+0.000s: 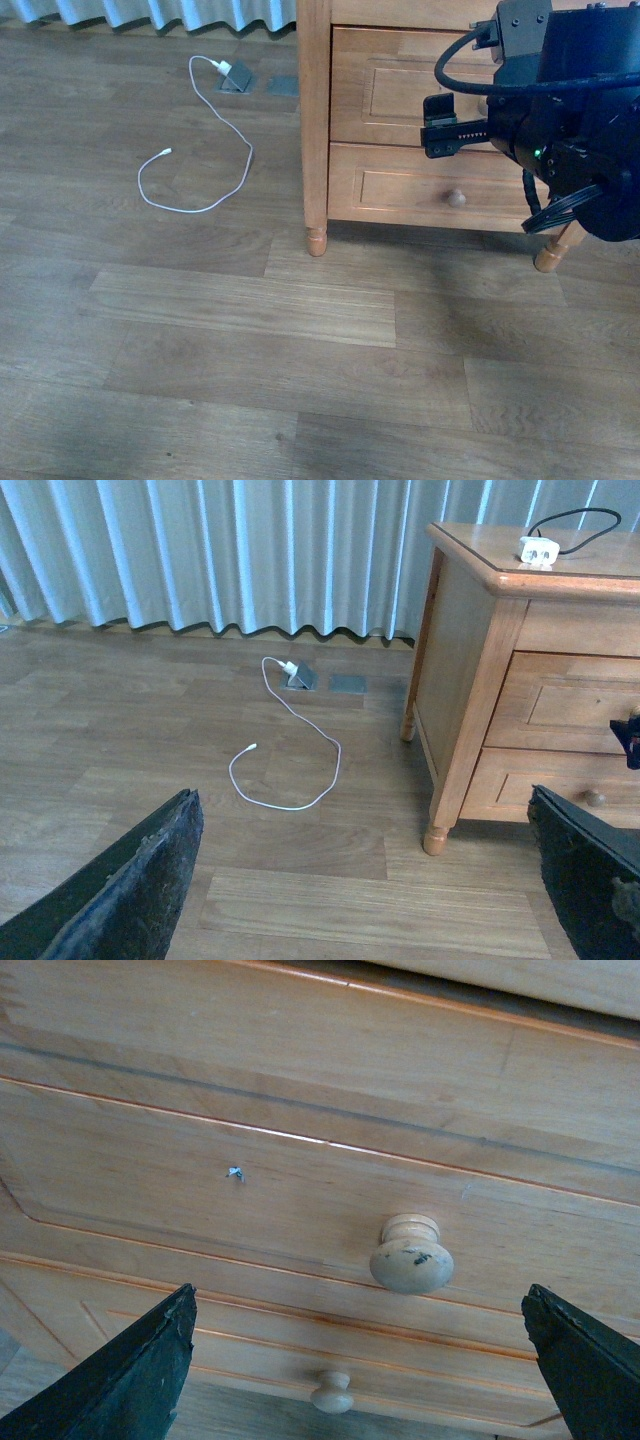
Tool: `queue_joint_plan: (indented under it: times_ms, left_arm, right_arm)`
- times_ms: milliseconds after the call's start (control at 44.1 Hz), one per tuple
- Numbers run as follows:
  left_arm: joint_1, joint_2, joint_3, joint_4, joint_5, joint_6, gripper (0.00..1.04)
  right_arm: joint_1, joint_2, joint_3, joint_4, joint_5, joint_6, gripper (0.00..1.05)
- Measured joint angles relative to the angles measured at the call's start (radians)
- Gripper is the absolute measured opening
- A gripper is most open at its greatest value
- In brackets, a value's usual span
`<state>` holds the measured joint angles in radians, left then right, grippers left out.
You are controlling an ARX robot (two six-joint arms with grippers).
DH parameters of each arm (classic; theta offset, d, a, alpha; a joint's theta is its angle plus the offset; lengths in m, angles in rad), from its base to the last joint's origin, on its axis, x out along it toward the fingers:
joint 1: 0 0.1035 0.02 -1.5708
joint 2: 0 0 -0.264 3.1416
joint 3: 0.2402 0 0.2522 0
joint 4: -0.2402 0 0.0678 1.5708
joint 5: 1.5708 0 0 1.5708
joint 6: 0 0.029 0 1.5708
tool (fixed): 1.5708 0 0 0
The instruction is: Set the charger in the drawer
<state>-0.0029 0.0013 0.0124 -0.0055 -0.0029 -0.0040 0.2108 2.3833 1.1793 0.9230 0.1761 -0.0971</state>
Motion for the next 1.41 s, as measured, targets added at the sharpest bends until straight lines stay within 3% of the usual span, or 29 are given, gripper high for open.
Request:
queue_joint_plan:
  times_ms: [408, 953, 1361, 1406]
  left_arm:
    - [0.000, 0.000, 0.000, 0.000, 0.000, 0.000, 0.99]
    - [0.000, 0.000, 0.000, 0.000, 0.000, 0.000, 0.99]
    - [0.000, 0.000, 0.000, 0.000, 0.000, 0.000, 0.99]
    - [0.000, 0.000, 0.000, 0.000, 0.000, 0.000, 0.99]
  right_arm:
    - [-0.010, 0.071, 0.124, -0.022, 0.029, -0.011, 0.96]
    - [-0.027, 0.105, 0.149, -0.022, 0.037, -0.027, 0.96]
    - [-0.031, 0.105, 0.149, -0.014, 0.041, -0.035, 0.25]
    - [-0.030, 0.105, 0.149, -0.014, 0.041, -0.036, 0.23]
